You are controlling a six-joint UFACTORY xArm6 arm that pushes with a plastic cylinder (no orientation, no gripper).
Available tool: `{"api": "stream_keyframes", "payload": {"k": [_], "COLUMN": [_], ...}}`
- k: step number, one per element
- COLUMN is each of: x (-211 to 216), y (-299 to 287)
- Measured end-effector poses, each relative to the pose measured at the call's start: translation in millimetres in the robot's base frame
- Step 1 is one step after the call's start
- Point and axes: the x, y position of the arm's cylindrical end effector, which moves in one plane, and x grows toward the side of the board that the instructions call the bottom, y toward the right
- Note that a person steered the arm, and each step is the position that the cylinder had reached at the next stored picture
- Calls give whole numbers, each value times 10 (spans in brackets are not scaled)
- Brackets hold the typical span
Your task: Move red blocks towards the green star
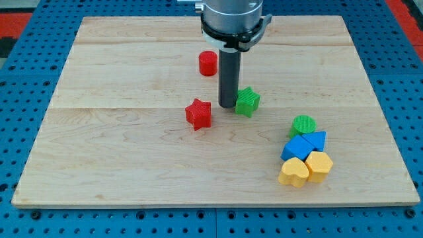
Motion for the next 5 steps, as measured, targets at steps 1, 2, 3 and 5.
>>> {"api": "stream_keyframes", "payload": {"k": [1, 2, 3, 5], "x": [-346, 23, 361, -150], "y": [-153, 287, 730, -1017]}}
